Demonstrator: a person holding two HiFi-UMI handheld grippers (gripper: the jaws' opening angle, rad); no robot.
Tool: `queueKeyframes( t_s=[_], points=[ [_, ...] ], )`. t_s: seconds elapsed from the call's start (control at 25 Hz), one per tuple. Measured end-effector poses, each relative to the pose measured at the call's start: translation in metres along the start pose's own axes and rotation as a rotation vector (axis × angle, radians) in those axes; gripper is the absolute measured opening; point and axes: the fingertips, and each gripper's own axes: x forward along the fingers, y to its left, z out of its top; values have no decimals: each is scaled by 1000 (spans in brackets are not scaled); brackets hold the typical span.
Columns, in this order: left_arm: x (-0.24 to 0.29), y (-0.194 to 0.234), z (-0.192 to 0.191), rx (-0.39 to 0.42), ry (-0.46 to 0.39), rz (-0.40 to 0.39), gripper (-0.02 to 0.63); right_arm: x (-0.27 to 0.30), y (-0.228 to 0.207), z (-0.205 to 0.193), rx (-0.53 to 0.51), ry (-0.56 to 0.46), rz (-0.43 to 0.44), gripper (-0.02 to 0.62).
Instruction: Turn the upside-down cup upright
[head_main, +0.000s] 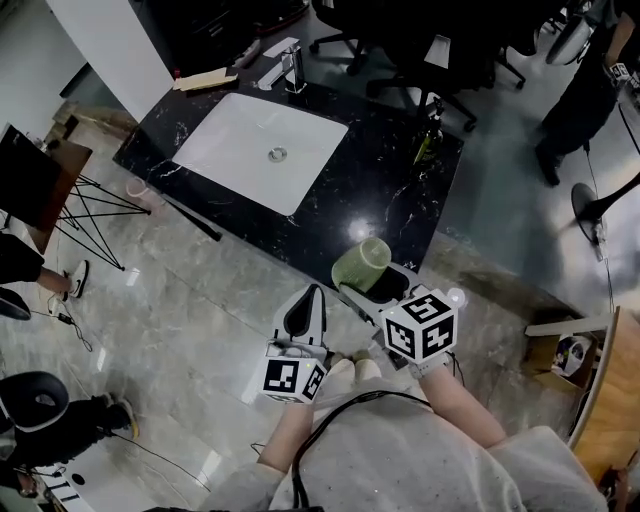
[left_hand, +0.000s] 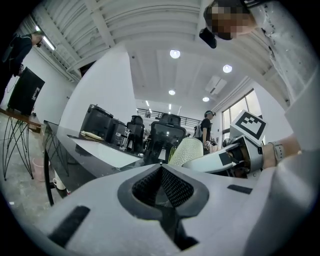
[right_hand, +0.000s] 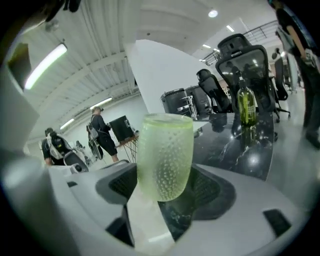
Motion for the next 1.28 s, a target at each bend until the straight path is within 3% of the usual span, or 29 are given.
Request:
queueKeyframes(
  t_s=[0.28, 0.52, 0.8, 1.12, 1.28],
  points=[
    [-6, -2, 7, 5, 5, -2, 8, -11, 7, 0, 211, -58, 67, 330],
    [-7, -4, 7, 12, 15, -21, 8, -15, 12, 0, 462, -109, 168, 330],
    [-4, 1, 13, 17, 14, -35, 8, -14, 25, 4, 889, -238, 425, 331],
    [-4, 0, 11, 17, 33, -52, 8, -4, 38, -2, 1144, -320, 577, 330],
    [-9, 8, 8, 14, 48, -35, 8, -2, 40, 5, 1288, -442, 712, 330]
  ],
)
